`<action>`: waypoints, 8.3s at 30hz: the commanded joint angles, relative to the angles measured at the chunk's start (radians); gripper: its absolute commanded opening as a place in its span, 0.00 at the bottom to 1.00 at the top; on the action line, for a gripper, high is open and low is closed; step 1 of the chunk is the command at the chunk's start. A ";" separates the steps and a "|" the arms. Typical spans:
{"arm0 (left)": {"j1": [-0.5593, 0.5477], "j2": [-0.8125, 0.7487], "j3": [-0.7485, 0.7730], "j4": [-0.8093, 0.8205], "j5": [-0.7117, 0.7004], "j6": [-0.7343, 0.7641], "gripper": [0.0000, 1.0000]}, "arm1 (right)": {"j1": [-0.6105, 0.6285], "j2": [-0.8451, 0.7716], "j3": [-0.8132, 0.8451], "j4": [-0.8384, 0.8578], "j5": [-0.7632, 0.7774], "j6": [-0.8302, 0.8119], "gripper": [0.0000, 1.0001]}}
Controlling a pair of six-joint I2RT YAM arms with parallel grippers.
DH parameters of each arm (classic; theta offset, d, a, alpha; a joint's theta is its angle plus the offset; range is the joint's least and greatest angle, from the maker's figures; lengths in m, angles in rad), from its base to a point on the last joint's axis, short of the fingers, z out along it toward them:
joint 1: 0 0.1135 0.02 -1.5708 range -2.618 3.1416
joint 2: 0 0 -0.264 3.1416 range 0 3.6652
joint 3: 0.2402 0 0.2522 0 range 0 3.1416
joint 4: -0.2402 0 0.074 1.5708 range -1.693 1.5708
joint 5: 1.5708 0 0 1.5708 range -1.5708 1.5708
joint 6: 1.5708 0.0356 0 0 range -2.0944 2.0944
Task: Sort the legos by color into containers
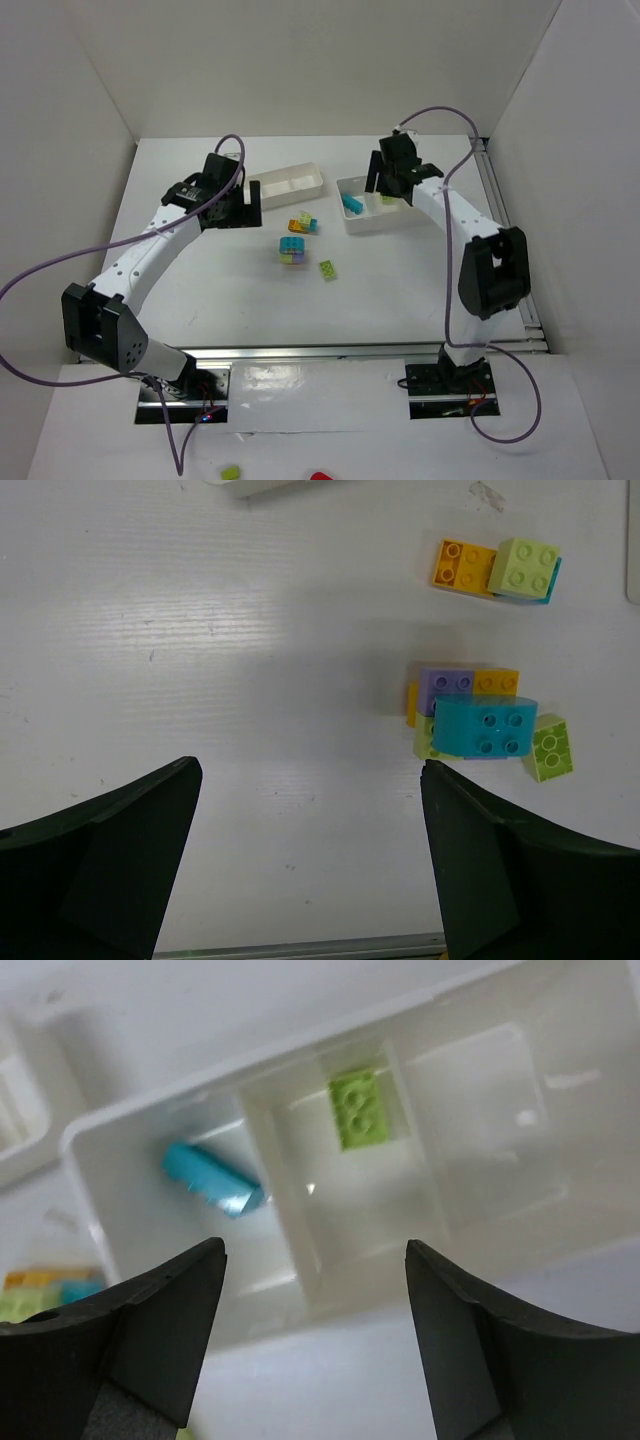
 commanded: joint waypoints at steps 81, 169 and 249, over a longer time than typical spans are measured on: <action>0.134 -0.001 0.044 -0.008 0.100 -0.103 1.00 | 0.467 -0.108 -0.012 -0.068 -0.311 -0.233 0.88; 0.174 0.099 -0.496 1.165 1.454 -0.250 0.81 | 0.108 -0.115 -0.181 0.378 -1.372 0.103 0.04; 0.304 0.307 -0.170 0.508 0.985 0.045 0.00 | 0.227 0.043 0.046 0.152 -0.714 -0.023 0.00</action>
